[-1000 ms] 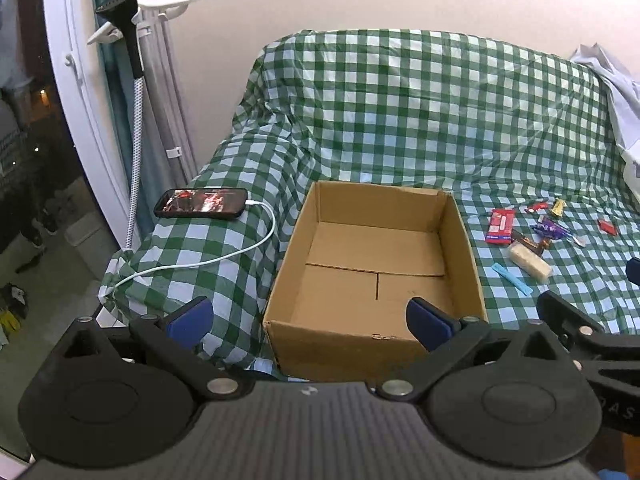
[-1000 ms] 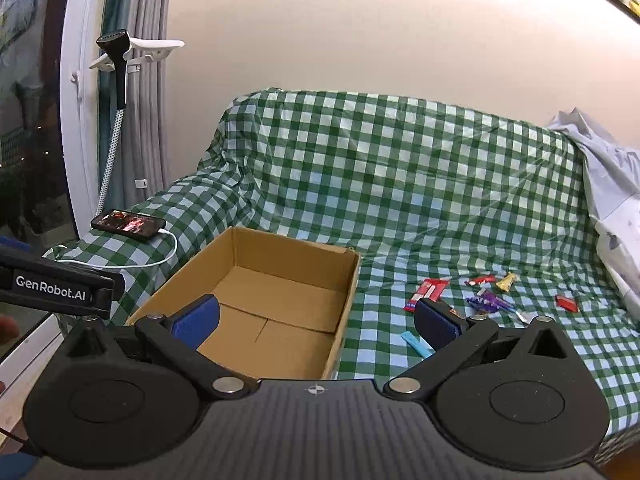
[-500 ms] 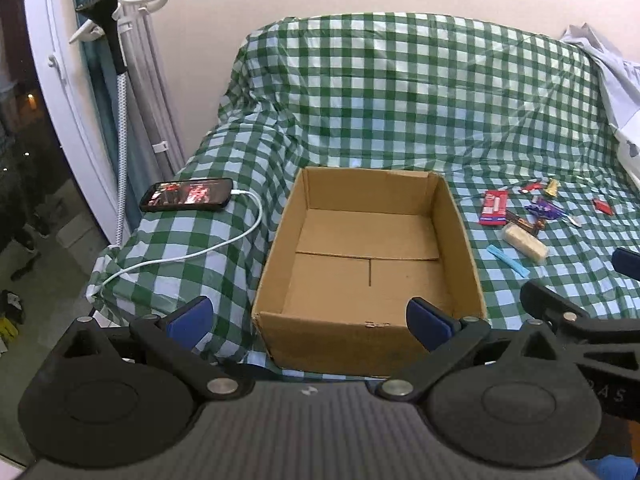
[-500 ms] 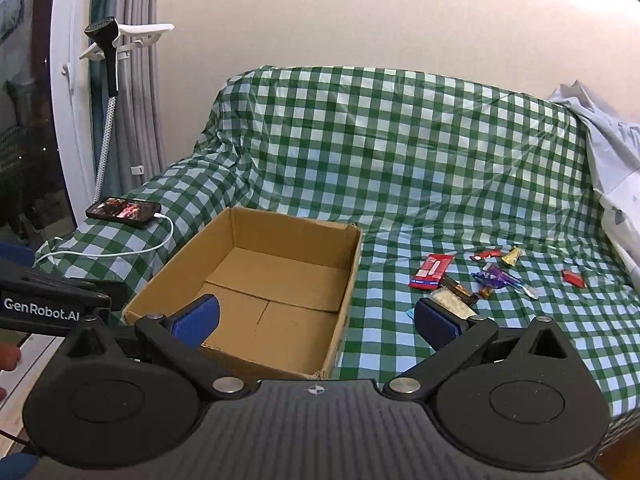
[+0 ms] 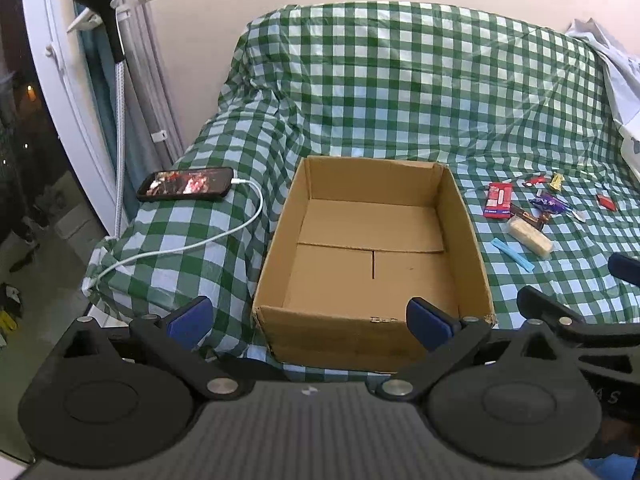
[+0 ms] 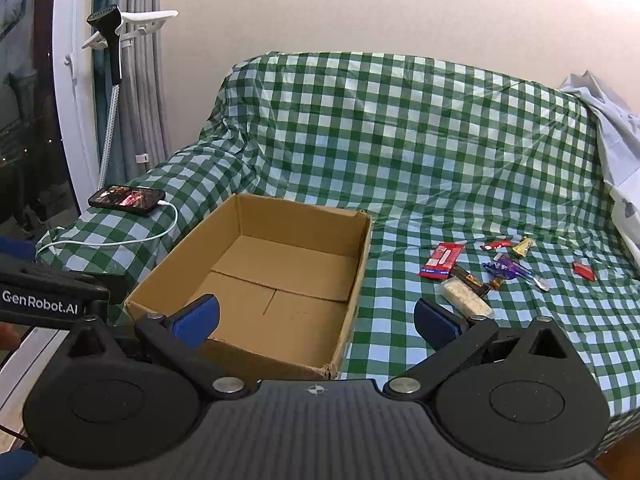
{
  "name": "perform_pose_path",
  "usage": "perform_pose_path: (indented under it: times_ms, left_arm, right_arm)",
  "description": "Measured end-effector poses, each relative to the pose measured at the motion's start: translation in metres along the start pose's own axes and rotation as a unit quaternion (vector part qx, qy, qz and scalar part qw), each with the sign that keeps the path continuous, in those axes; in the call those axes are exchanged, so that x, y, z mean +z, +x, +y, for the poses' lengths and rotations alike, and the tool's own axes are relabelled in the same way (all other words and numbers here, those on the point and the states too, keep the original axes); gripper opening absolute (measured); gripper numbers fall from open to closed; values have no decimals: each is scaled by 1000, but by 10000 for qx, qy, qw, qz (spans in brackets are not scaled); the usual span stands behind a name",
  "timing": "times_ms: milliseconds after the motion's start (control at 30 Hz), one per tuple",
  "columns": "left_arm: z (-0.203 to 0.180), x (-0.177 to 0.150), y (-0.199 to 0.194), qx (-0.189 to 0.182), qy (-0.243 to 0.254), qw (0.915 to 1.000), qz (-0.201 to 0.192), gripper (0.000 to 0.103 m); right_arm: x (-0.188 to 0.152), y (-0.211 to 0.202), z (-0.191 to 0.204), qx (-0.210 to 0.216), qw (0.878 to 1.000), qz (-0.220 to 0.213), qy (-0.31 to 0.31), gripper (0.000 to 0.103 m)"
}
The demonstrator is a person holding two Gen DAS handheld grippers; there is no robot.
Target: Organize snacks
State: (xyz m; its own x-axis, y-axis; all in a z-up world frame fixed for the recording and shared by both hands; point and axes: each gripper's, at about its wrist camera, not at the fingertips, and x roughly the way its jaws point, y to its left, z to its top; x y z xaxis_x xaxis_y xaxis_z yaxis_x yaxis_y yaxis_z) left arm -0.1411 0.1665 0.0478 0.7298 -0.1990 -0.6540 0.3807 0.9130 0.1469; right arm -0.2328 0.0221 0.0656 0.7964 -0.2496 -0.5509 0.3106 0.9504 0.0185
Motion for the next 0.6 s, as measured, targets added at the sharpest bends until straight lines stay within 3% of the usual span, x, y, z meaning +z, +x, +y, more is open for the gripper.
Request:
perform_pose_path:
  times_ms: [600]
  left_arm:
    - [-31,27,30,45,255,9990,360,103]
  right_arm:
    - [-3,37,-27,198,9984,305,429,103]
